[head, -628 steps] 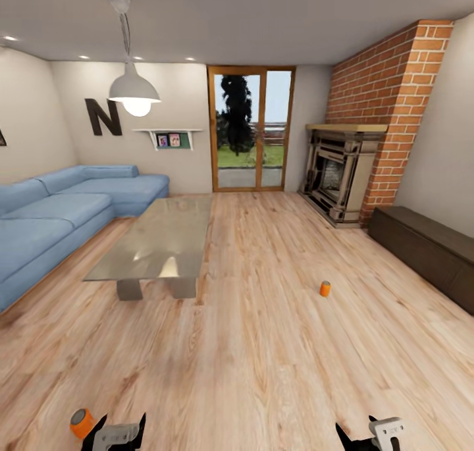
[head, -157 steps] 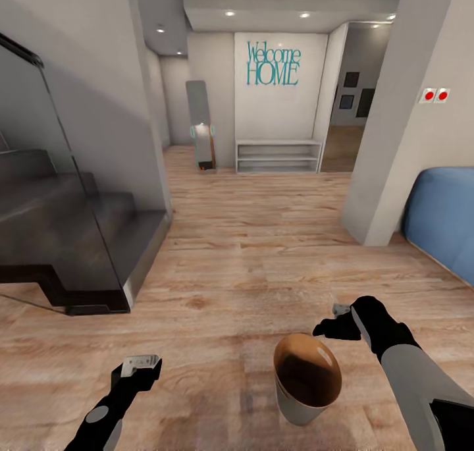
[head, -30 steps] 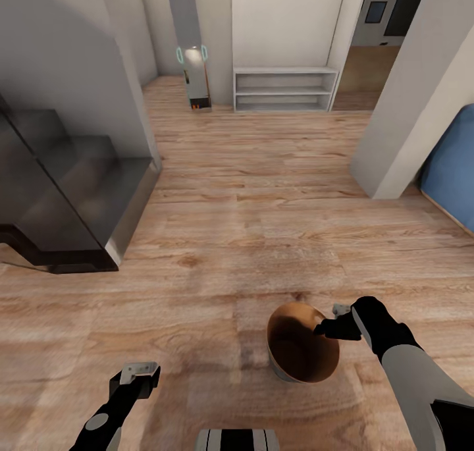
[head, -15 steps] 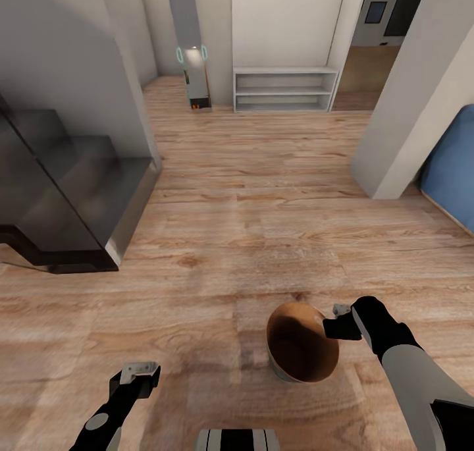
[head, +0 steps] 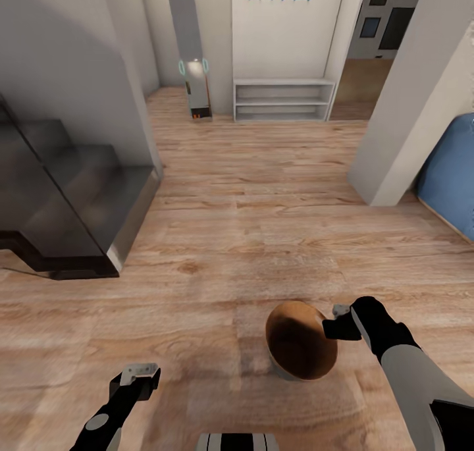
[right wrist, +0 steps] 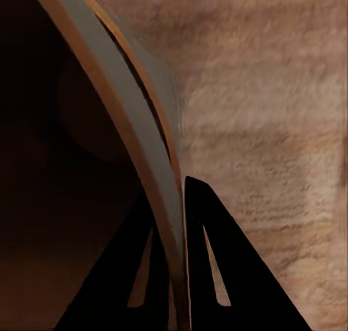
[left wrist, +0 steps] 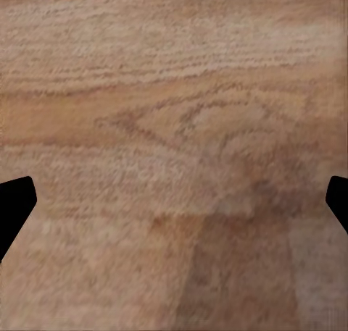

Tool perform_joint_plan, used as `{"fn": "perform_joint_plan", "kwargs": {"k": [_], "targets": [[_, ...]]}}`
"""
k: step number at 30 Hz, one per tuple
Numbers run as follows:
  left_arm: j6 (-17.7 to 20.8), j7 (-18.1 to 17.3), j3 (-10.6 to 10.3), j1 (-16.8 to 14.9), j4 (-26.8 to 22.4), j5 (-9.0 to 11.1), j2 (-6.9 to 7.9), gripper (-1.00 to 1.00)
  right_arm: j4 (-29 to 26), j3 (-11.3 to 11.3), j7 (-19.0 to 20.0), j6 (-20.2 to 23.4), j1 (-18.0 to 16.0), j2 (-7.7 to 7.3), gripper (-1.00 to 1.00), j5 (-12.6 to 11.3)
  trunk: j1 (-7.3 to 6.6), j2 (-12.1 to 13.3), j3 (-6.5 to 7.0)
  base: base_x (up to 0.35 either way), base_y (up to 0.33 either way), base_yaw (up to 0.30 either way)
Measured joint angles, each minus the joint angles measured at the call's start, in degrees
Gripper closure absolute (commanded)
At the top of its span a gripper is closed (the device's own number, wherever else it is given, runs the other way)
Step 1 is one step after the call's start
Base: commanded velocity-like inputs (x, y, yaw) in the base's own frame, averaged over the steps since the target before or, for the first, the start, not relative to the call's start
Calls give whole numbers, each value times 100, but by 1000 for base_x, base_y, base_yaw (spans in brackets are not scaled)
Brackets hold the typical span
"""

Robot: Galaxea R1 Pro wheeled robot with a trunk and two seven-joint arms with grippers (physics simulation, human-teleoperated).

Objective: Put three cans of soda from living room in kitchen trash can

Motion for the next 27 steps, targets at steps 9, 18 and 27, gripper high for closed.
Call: {"fn": "perform_joint_plan", "kwargs": {"k": [9,18,27], "targets": [[4,0,-1,0,51,-16,-3,-100,-3,6,-46,4,0,16,100,-17,-23,12,199,0,0,0],[4,0,0,0,52,-18,-3,-100,-3,11,-53,5,0,19,100,-2,-46,24,399,0,0,0],[4,0,0,0,52,-18,-7,-100,-3,12,-52,3,0,19,100,9,-69,36,598,0,0,0]]}}
